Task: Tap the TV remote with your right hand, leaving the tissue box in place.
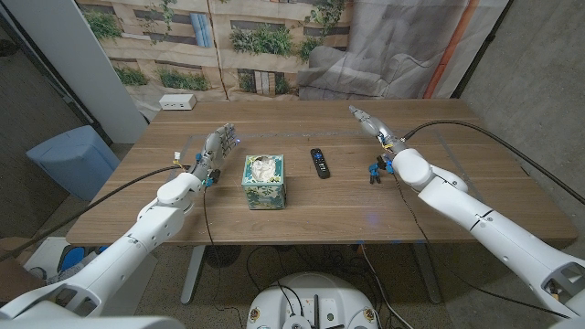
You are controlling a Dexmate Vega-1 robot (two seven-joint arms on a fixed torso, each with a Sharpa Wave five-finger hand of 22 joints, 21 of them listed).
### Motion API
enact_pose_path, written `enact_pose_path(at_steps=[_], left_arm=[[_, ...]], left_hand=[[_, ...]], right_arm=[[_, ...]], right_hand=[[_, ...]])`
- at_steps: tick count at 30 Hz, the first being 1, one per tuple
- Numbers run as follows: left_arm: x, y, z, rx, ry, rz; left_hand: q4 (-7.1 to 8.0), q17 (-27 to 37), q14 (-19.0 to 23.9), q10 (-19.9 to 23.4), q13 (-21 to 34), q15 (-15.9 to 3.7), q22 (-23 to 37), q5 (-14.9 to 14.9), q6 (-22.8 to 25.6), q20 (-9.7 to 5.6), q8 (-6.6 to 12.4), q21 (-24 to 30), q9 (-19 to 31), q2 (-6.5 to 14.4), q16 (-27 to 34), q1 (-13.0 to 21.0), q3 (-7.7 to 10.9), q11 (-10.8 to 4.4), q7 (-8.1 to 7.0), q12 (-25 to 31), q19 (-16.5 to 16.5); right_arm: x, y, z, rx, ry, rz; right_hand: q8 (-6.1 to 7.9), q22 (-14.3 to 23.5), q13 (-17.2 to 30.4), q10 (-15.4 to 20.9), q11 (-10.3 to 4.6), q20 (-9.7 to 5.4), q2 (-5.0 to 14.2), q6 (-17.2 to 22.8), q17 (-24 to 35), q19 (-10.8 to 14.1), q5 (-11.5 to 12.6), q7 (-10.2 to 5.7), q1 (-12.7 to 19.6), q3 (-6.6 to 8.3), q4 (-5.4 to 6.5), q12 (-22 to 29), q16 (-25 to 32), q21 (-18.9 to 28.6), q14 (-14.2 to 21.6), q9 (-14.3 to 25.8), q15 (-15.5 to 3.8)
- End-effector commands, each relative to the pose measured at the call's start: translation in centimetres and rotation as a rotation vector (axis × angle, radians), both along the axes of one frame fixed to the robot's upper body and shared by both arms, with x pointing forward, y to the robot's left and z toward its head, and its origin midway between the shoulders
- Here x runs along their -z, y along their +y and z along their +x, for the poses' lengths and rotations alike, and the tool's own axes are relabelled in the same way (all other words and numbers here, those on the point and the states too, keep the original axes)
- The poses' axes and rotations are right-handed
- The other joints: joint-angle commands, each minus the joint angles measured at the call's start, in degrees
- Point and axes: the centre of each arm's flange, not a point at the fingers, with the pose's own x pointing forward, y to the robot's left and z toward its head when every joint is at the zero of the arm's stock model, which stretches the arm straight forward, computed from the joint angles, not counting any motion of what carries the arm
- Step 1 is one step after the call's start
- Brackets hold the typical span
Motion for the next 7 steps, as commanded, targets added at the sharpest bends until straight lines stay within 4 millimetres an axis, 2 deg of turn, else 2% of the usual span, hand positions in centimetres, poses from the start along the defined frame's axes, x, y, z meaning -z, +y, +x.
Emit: enact_pose_path(at_steps=[1, 5, 7], left_arm=[[0.0, -0.6, 0.4, 0.018, 0.008, 0.001], [0.2, -0.7, 0.5, 0.022, 0.012, -0.001], [0.5, -0.8, 0.5, 0.023, 0.011, -0.012]], left_hand=[[0.1, 0.15, 0.35, 0.34, 0.13, -0.19, 0.21, 0.26, 0.27, -1.66, 0.08, 0.07, 0.1, 4.75, 0.22, 0.01, 0.18, 0.09, 0.02, 0.19, 0.51], [0.08, 0.15, 0.29, 0.32, 0.13, -0.18, 0.21, 0.26, 0.22, -1.64, 0.05, 0.07, 0.1, 4.73, 0.2, 0.02, 0.19, 0.03, 0.0, 0.18, 0.5], [0.07, 0.15, 0.31, 0.31, 0.13, -0.17, 0.21, 0.25, 0.22, -1.63, 0.05, 0.07, 0.1, 4.73, 0.21, 0.02, 0.19, 0.08, 0.0, 0.17, 0.51]], right_arm=[[1.8, -2.7, 0.9, -0.041, 0.014, 0.237], [2.6, -2.9, 1.5, -0.074, 0.051, 0.318], [3.1, -2.0, 2.0, -0.096, 0.049, 0.404]], right_hand=[[0.23, 0.21, 0.05, 0.96, -0.07, -0.1, 3.33, -0.58, -0.1, 0.83, 0.44, -0.01, 0.73, 0.26, -0.38, 0.51, 0.35, -0.13, 0.59, 0.07, -0.16], [0.42, 0.2, 0.05, 1.04, 0.1, -0.13, 3.34, -0.2, -0.22, 0.93, 0.47, 0.28, 0.78, 0.32, -0.42, 0.41, 0.28, -0.21, 0.69, 0.07, -0.08], [0.39, 0.21, 0.05, 1.02, 0.25, -0.03, 3.32, -0.26, -0.3, 1.01, 0.48, 0.3, 0.8, 0.34, -0.45, 0.32, 0.36, -0.25, 1.1, 0.07, 0.21]])
